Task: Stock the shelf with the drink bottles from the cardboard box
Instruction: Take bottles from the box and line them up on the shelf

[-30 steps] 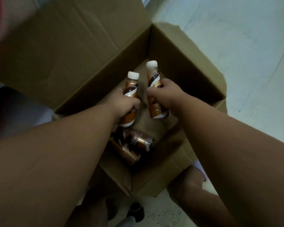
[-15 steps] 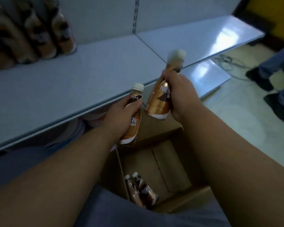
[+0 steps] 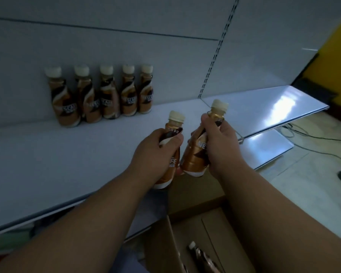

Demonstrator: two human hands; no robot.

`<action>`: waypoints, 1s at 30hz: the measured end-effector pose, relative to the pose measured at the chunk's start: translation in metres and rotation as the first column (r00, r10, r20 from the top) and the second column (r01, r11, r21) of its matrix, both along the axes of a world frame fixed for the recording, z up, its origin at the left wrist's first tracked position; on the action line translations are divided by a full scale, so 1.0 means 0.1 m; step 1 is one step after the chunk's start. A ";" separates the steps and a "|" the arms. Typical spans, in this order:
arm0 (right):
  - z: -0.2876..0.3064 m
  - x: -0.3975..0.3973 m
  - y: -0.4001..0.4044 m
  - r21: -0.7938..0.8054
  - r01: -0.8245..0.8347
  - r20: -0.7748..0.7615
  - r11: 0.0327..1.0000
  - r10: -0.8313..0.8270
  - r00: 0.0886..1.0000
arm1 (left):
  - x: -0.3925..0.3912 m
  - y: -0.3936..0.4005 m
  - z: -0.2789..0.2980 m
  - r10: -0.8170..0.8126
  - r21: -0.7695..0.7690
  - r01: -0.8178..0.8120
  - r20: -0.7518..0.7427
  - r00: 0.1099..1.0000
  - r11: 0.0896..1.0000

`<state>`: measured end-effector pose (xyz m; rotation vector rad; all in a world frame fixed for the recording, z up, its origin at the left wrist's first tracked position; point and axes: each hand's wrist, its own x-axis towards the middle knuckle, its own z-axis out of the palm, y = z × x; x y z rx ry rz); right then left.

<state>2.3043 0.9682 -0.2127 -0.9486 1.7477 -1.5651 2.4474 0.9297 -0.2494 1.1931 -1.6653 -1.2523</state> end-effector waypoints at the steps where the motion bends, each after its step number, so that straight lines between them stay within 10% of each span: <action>1: 0.03 -0.05 -0.08 -0.006 0.017 -0.015 1.000 -0.017 1.000 | -0.05 -0.08 0.03 0.003 -0.028 -0.002 0.025 1.000 1.000; 22: -0.03 -0.98 -2.18 0.158 -0.064 -0.545 0.985 0.141 0.827 | -0.83 -1.93 0.51 0.158 -0.585 0.227 0.533 0.831 0.778; 30: -0.05 -0.96 -2.63 0.199 -0.122 -0.560 0.972 0.215 0.800 | -1.02 -2.16 0.56 0.407 -0.615 0.181 0.685 0.604 0.767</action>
